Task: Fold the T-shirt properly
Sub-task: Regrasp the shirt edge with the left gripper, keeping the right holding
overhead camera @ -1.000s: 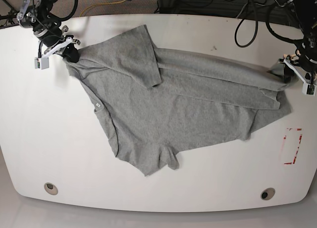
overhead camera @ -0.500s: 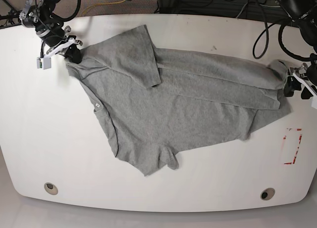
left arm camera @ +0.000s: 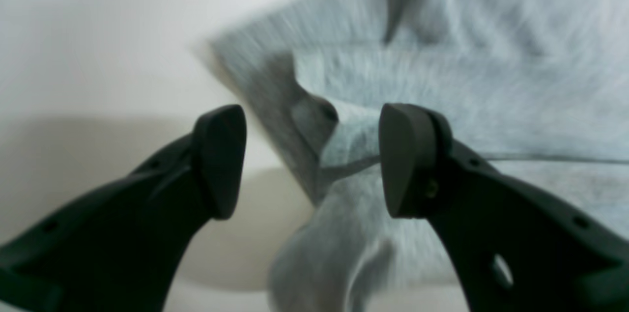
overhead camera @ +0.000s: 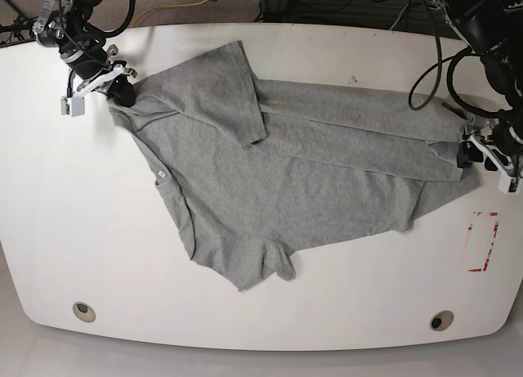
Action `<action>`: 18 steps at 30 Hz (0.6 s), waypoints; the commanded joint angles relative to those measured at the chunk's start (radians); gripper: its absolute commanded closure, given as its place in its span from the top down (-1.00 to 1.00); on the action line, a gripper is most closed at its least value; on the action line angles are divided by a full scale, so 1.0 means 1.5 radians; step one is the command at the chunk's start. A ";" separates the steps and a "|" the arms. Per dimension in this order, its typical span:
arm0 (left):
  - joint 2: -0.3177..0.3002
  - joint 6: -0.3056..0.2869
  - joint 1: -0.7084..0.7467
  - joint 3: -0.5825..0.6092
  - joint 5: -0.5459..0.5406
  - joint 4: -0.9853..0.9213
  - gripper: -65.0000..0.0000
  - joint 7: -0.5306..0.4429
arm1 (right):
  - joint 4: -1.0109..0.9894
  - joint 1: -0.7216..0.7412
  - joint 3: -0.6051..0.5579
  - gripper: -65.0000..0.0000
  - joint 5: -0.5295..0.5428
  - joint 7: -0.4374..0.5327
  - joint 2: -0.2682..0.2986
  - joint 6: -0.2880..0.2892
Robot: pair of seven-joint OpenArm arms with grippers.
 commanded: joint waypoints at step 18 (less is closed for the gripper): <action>-0.005 0.002 -0.083 0.085 0.135 -0.226 0.21 -0.203 | 0.010 0.016 0.003 -1.00 0.013 0.010 0.008 0.003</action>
